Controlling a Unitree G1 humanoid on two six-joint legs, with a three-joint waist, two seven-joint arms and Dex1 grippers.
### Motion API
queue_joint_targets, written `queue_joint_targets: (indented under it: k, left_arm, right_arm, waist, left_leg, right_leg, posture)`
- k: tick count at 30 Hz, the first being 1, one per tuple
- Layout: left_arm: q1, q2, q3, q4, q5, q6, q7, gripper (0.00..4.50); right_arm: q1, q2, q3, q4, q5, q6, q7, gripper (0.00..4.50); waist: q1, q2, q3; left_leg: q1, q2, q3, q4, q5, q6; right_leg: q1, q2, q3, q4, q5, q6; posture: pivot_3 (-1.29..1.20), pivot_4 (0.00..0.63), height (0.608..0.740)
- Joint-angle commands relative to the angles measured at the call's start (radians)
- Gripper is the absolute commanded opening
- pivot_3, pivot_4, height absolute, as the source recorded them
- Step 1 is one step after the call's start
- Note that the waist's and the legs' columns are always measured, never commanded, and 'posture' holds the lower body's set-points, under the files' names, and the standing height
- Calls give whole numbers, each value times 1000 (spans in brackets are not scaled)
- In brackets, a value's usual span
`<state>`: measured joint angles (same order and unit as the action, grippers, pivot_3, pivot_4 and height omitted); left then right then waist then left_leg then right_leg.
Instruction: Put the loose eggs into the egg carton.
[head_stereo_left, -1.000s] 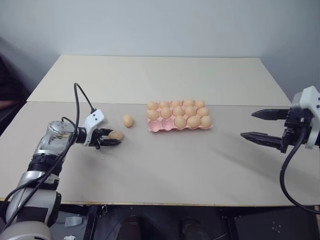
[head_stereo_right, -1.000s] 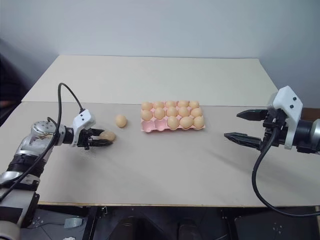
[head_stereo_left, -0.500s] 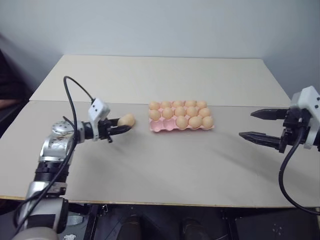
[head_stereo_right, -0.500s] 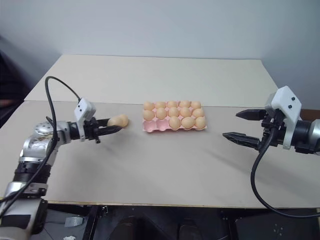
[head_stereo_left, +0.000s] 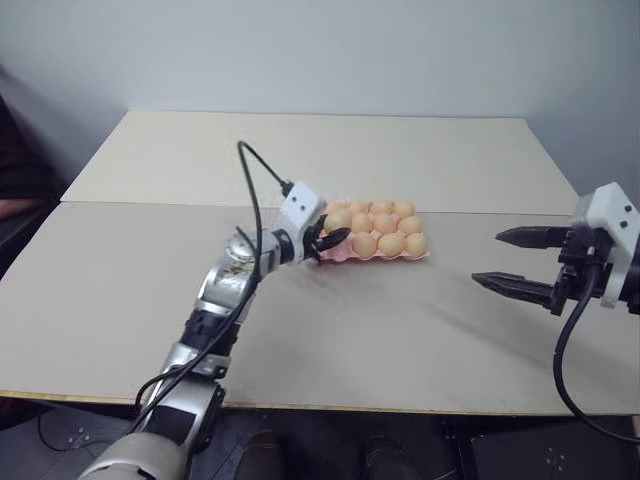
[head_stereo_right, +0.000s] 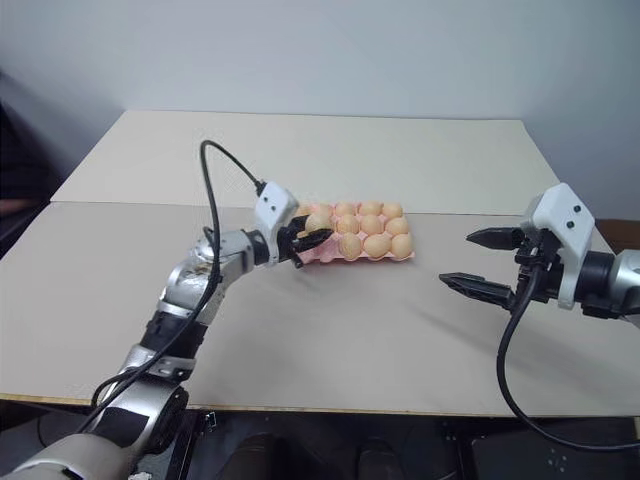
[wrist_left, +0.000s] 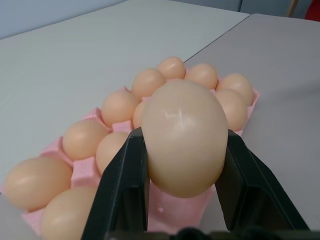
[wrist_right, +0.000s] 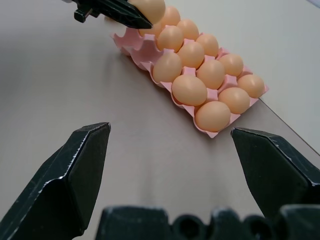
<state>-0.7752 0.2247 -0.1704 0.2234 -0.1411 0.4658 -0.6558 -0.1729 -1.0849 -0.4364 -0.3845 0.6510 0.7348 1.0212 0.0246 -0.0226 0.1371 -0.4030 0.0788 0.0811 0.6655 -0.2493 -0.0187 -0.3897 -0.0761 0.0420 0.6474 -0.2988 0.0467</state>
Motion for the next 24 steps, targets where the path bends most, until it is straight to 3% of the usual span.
queue_joint_targets:
  k: [1,13,22,24]
  left_arm:
    - [-28,5,-8,2,17,30,9,1463]
    - [-9,12,-27,-1,20,104,-6,1462]
    - [-13,5,-43,12,43,109,5,4320]
    - [-11,13,-37,-2,40,115,5,4465]
  right_arm:
    - [3,-11,-56,-37,26,15,-10,4500]
    - [27,-3,-80,-68,37,38,-32,4500]
    - [41,-7,-87,-73,48,38,-46,4500]
    - [44,-9,-90,-73,48,37,-45,4500]
  waist:
    - [-1,0,0]
    - [0,0,0]
    - [0,0,0]
    - [0,0,0]
  left_leg:
    - [0,0,0,0,0,0]
    - [0,0,0,0,0,0]
    - [0,0,-1,0,0,0]
    - [0,0,-1,0,0,0]
  right_leg:
    - [0,0,0,0,0,0]
    - [0,0,0,0,0,0]
    - [0,0,0,0,0,0]
    - [0,0,0,0,0,0]
  posture:
    - [0,150,740]
    - [0,150,740]
    - [0,150,740]
    - [0,150,740]
